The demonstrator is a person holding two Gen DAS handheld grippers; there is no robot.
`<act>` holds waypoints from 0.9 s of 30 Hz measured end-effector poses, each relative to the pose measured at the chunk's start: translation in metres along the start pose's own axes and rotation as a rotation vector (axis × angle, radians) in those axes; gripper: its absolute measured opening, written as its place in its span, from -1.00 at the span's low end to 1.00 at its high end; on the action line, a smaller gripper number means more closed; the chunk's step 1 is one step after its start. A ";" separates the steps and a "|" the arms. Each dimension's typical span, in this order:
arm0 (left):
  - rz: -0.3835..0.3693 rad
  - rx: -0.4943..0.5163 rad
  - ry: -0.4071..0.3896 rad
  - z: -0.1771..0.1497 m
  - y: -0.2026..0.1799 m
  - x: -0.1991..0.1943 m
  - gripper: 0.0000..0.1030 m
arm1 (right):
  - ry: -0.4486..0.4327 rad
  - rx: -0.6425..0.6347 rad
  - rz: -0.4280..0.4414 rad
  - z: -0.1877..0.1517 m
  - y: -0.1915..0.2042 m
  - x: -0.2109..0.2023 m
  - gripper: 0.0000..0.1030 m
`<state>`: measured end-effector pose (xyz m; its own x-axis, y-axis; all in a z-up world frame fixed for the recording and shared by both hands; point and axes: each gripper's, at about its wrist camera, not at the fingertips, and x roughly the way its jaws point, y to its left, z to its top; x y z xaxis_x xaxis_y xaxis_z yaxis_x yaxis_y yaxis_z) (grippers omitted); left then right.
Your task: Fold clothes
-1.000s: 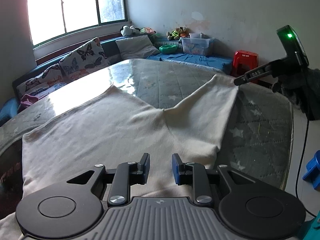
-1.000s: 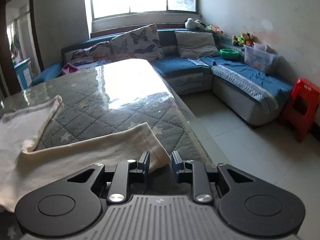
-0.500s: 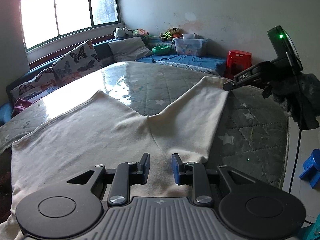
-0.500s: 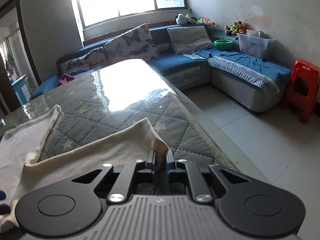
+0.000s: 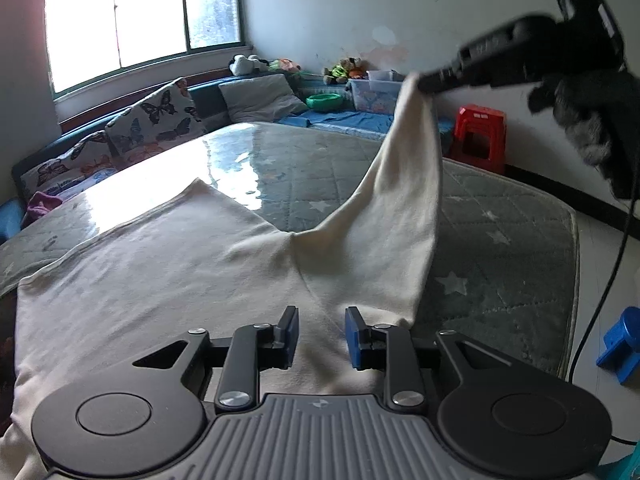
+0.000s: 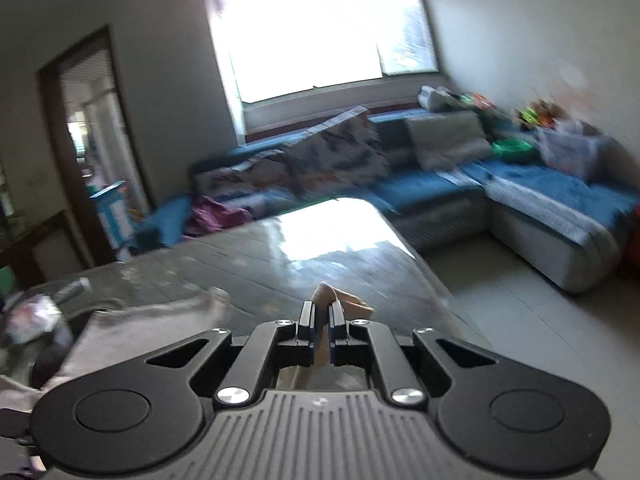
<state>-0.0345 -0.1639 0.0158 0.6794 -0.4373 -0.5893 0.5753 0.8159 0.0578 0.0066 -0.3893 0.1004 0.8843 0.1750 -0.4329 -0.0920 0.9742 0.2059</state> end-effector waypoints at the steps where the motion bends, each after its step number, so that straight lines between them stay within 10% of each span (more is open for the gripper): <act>1: 0.007 -0.011 -0.004 0.000 0.004 -0.003 -0.42 | -0.008 -0.019 0.024 0.005 0.009 -0.002 -0.90; 16: 0.132 -0.183 -0.022 -0.037 0.049 -0.049 -0.30 | 0.048 -0.303 0.450 0.010 0.186 0.007 -0.92; 27: 0.180 -0.274 -0.013 -0.058 0.067 -0.067 -0.28 | 0.230 -0.425 0.589 -0.040 0.247 0.026 -0.75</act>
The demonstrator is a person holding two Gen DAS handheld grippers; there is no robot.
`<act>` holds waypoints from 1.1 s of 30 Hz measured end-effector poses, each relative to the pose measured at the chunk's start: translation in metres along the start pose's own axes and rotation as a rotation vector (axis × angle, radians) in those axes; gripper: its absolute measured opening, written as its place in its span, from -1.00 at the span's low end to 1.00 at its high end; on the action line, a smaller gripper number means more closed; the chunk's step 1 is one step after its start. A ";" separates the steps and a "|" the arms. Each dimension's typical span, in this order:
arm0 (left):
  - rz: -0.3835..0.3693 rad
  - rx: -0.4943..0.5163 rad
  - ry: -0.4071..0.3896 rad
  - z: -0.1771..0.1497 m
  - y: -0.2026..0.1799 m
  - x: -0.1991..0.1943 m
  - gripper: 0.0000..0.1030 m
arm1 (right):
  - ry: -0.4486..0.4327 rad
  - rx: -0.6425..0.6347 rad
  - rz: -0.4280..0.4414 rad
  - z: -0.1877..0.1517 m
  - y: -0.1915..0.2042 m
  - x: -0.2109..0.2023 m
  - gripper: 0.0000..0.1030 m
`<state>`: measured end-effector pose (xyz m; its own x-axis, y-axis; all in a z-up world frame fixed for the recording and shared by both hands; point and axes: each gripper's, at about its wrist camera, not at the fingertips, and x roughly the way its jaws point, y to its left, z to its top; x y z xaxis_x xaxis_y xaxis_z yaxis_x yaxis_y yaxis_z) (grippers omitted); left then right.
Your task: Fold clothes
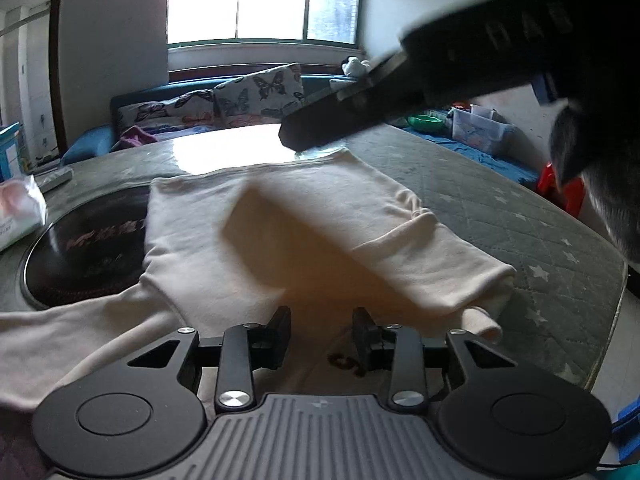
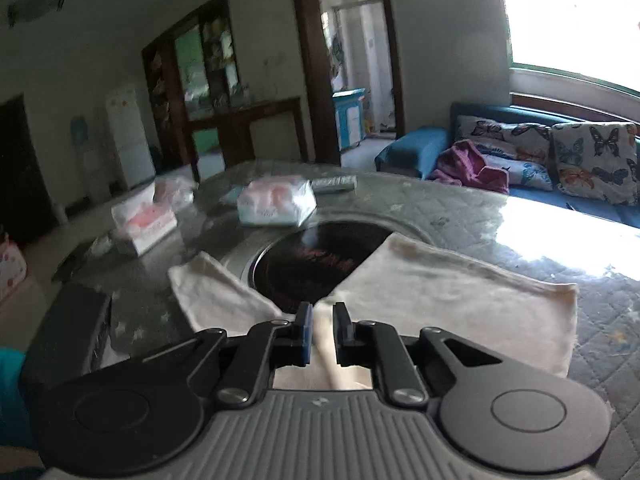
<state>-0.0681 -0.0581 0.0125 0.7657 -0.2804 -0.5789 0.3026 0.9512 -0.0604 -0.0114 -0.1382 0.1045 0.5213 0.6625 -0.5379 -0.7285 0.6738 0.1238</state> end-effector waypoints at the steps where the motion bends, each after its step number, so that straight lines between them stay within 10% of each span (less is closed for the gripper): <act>1: 0.000 -0.001 0.002 -0.001 0.001 -0.001 -0.28 | 0.009 -0.005 -0.003 -0.002 0.000 -0.001 -0.74; 6: -0.005 0.000 0.010 -0.004 0.004 -0.009 -0.28 | 0.053 -0.006 -0.079 -0.022 -0.019 -0.022 -0.33; 18: 0.080 -0.049 0.029 -0.008 0.035 -0.042 -0.24 | 0.180 0.120 -0.293 -0.085 -0.086 -0.058 -0.29; 33: 0.111 -0.083 -0.010 0.030 0.055 -0.022 -0.24 | 0.218 -0.121 -0.162 -0.050 -0.094 0.003 -0.33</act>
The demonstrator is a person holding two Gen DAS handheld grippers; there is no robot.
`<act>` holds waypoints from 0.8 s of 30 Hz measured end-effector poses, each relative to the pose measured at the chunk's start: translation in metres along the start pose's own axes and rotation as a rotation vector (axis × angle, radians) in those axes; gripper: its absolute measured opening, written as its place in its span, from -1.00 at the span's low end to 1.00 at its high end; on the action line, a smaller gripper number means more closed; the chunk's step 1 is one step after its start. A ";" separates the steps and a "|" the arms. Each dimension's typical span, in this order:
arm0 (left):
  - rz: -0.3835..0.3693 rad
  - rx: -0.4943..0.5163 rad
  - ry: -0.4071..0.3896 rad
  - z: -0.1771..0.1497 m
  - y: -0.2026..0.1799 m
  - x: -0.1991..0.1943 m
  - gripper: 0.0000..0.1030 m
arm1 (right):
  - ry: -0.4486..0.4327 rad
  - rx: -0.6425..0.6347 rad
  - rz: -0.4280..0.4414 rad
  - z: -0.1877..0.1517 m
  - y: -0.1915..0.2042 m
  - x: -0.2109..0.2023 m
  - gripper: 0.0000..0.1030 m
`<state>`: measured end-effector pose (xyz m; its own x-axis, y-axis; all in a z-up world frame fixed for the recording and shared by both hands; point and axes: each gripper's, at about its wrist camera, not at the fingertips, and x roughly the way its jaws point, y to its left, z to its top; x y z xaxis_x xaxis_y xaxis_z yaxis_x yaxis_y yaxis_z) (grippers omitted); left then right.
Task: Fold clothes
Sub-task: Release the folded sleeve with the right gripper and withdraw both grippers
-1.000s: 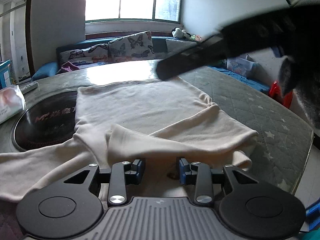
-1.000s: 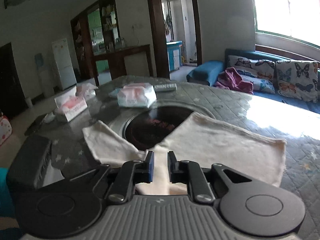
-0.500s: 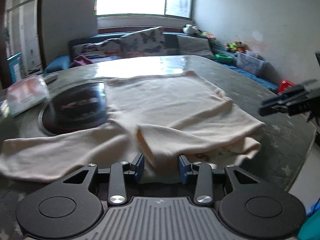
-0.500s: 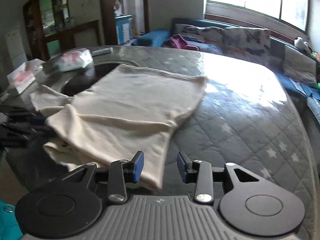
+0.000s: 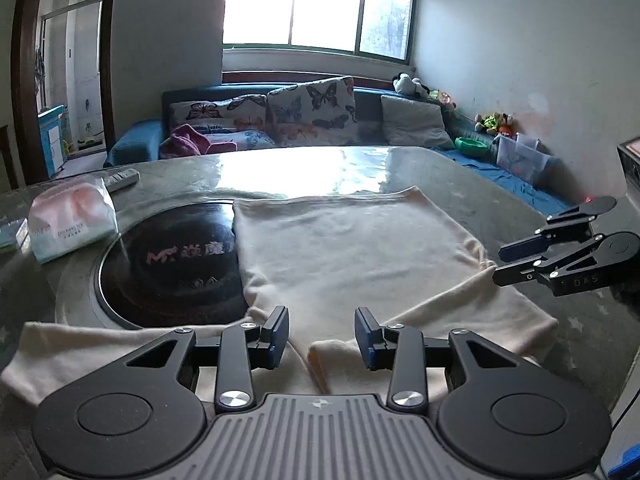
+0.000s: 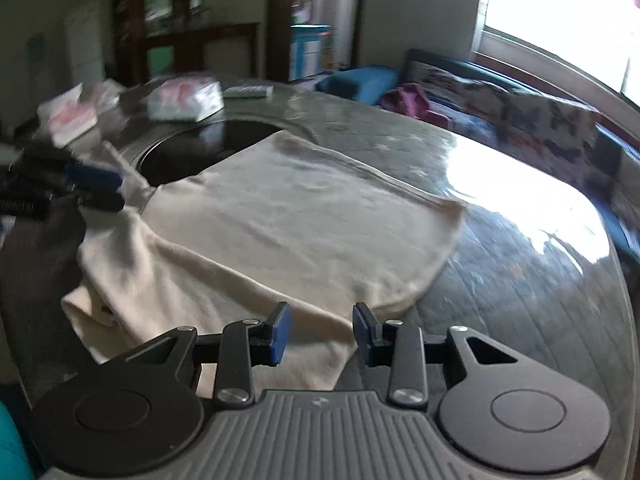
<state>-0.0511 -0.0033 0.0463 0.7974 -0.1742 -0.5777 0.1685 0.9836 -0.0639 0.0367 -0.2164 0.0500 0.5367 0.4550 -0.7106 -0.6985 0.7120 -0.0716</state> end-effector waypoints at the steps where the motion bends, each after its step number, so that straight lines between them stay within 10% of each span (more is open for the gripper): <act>1: 0.000 0.007 0.012 -0.001 0.000 0.004 -0.24 | 0.007 -0.021 0.009 0.002 0.000 0.004 -0.33; 19: -0.026 0.103 0.065 -0.013 -0.009 0.022 -0.71 | 0.130 -0.208 0.120 0.010 -0.013 0.026 -0.50; 24: -0.017 0.121 0.038 -0.011 -0.013 0.017 -0.84 | 0.125 -0.212 0.109 0.009 -0.012 0.025 -0.87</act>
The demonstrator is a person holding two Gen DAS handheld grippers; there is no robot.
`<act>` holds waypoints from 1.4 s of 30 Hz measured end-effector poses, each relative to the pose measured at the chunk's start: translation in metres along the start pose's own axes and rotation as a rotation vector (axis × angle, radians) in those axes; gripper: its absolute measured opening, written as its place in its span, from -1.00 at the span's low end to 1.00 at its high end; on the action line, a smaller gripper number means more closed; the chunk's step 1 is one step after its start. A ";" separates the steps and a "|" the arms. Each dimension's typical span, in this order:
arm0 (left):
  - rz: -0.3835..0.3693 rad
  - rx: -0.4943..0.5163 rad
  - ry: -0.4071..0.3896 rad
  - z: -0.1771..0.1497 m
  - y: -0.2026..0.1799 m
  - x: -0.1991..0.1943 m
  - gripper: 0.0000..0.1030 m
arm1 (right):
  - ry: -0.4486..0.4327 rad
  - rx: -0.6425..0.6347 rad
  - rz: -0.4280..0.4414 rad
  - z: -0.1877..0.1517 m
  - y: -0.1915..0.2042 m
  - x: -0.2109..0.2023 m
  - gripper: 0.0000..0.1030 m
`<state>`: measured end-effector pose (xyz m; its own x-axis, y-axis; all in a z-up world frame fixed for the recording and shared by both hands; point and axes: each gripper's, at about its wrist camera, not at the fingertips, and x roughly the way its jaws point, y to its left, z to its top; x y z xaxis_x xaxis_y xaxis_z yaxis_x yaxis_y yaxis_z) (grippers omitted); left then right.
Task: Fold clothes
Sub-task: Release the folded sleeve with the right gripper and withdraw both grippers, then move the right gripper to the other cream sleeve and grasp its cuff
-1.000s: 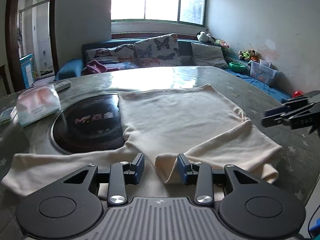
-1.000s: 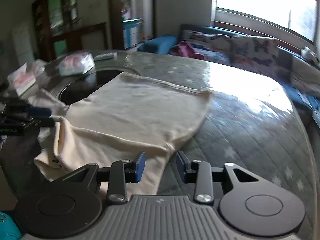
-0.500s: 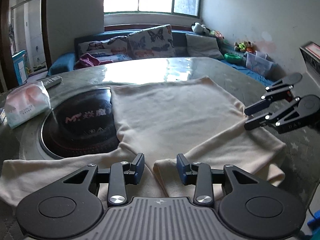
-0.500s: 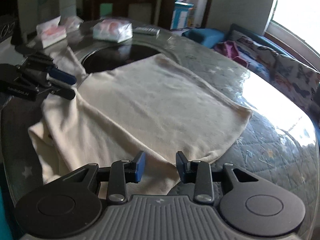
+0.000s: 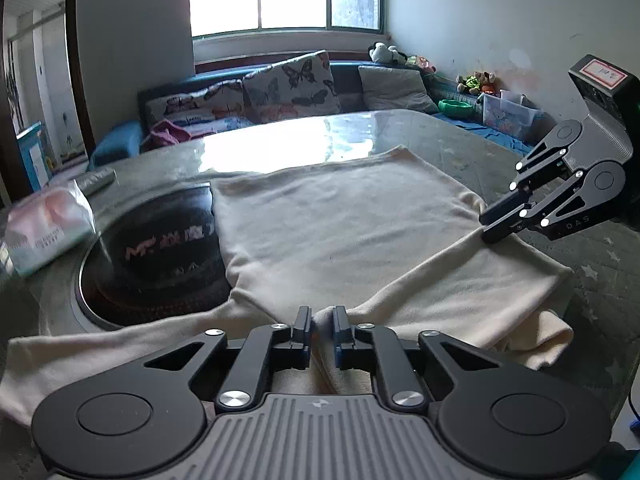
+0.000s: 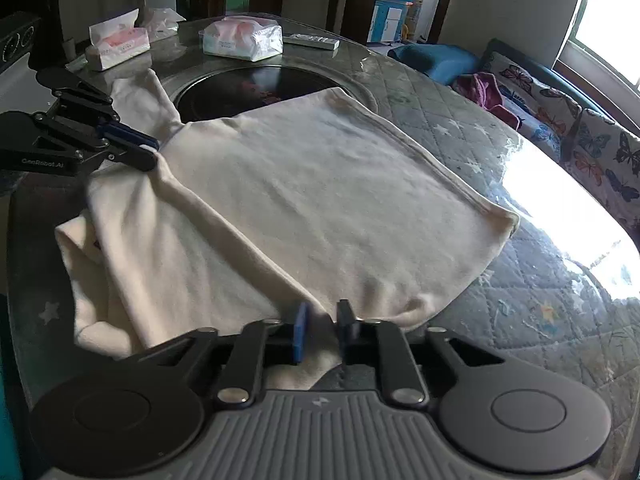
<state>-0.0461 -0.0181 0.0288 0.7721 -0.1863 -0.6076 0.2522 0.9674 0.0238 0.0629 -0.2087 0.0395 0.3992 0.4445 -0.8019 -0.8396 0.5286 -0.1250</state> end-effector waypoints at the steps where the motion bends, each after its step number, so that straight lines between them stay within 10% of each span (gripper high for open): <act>1: 0.004 0.004 -0.013 0.002 -0.001 -0.003 -0.84 | -0.005 0.002 -0.009 -0.001 0.001 -0.001 -0.89; 19: 0.061 -0.056 -0.008 0.018 0.010 0.021 -0.72 | -0.124 0.184 -0.118 -0.018 -0.005 -0.029 -0.82; 42: -0.057 -0.073 -0.027 0.015 -0.012 0.018 -0.72 | -0.139 0.262 -0.107 -0.017 0.019 -0.015 -0.81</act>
<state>-0.0265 -0.0354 0.0290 0.7731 -0.2453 -0.5850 0.2538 0.9648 -0.0692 0.0342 -0.2178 0.0389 0.5413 0.4614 -0.7029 -0.6739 0.7380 -0.0346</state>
